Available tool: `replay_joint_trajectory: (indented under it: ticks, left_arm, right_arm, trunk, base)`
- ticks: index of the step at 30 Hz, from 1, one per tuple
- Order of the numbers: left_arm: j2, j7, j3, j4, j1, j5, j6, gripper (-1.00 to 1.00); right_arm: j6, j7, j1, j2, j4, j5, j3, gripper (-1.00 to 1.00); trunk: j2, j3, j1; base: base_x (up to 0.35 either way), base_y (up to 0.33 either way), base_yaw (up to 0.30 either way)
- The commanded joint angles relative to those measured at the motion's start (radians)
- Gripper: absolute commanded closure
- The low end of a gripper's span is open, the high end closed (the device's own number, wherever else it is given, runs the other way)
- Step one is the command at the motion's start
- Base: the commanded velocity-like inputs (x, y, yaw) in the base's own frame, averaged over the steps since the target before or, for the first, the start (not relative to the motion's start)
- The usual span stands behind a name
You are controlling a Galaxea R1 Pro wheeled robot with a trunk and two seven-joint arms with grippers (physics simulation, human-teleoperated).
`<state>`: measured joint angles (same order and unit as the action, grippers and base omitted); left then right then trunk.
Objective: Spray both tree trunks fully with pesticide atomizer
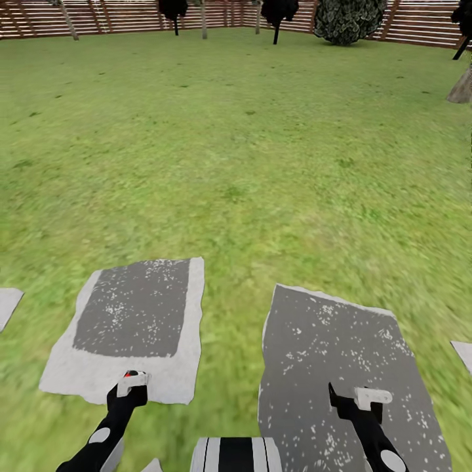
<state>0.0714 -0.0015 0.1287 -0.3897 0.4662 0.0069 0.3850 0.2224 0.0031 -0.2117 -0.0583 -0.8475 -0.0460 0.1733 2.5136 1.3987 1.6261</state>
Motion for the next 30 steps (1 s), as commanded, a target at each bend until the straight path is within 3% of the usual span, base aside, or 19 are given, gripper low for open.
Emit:
replay_joint_trajectory:
  ticks: [1,10,12,16,23,30]
  left_arm:
    - [0.000,0.000,0.000,0.000,0.000,0.000,0.000,1.00]
    - [0.002,-0.005,0.000,-0.005,-0.003,-0.001,-0.002,1.00]
    - [0.015,-0.003,0.000,-0.005,-0.057,-0.002,-0.003,1.00]
    - [0.027,-0.005,0.000,-0.011,-0.103,0.000,-0.004,1.00]
    - [0.036,0.000,0.001,-0.006,-0.178,0.000,-0.006,1.00]
    - [0.038,0.002,0.000,-0.008,-0.217,0.002,-0.001,1.00]
  right_arm:
    - [0.000,0.000,0.000,0.000,0.000,0.000,0.000,-1.00]
    - [0.008,-0.004,0.001,0.008,-0.001,-0.001,0.001,-1.00]
    - [0.011,-0.006,0.006,0.002,0.002,-0.002,0.004,-1.00]
    - [0.026,-0.006,0.042,0.000,0.004,-0.002,0.004,-1.00]
    - [0.172,-0.007,0.152,0.001,0.016,0.001,0.005,-1.00]
    - [0.197,-0.005,0.168,0.001,0.076,0.001,0.005,-1.00]
  trunk:
    - [0.000,-0.004,0.000]
    - [-0.002,-0.040,-0.004]
    - [-0.003,-0.050,-0.005]
    - [-0.004,-0.070,-0.007]
    - [-0.005,-0.105,-0.010]
    - [-0.007,-0.140,-0.013]
  base:
    - [0.000,0.000,0.000]
    - [0.000,0.000,-0.034]
    - [0.000,0.000,-0.219]
    - [0.000,0.000,-0.228]
    - [0.000,0.000,-0.232]
    - [0.000,0.000,-0.232]
